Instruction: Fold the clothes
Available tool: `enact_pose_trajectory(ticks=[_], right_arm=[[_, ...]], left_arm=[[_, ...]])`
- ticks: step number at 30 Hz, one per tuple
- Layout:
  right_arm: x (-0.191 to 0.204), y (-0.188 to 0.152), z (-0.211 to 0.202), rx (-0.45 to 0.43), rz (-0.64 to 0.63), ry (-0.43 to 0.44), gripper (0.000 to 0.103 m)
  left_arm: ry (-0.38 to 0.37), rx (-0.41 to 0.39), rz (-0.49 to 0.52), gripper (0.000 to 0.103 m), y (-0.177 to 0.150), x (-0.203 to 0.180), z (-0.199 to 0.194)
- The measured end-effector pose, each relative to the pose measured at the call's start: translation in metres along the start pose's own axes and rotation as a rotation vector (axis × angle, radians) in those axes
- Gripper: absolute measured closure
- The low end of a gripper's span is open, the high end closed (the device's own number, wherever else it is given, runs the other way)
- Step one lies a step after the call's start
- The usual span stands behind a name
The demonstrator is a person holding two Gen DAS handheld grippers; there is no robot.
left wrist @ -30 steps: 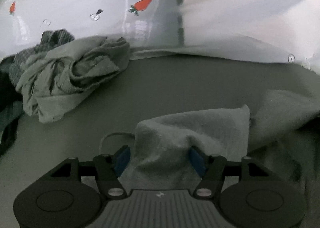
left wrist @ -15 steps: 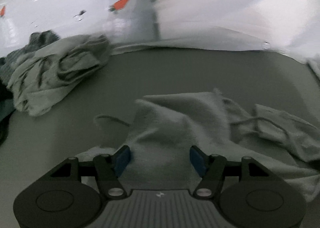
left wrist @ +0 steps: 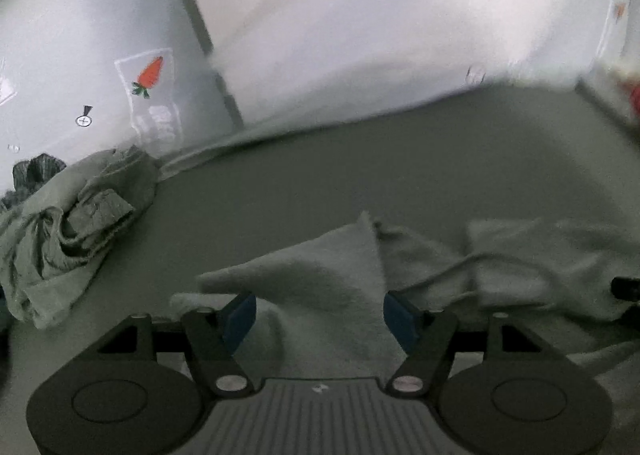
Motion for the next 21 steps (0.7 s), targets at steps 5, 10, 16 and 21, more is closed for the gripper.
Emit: enact_pose_trajectory(ticks=[5,10,16,21], right_arm=[[0.027,0.005,0.02,0.01,-0.098,0.08,0.054],[0.029,0.011,0.025,0.019,-0.114,0.134,0.054],[0.014,0.01,0.026,0.045,-0.015,0.251,0.053],[0.031,0.0,0.023,0.025,-0.18,0.223,0.05]], left_arm=[[0.025,0.093,0.004,0.032,-0.001,0.0,0.033],[-0.005,0.108,-0.054,0.063,-0.005,0.01,0.038],[0.002,0.086,-0.176,0.096,-0.012,0.031,0.026],[0.106,0.008,-0.227,0.098,-0.016,0.061,-0.006]])
Point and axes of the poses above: each gripper's, at about its wrist camera, not at the fingertips, and z roughly the way its jaws point, x to its left, y to its top, the point moved 2 cm from there along z, roughly the way its jaws point, and after that the axes turned 3 degrees about -x, right-handed, at the moved point
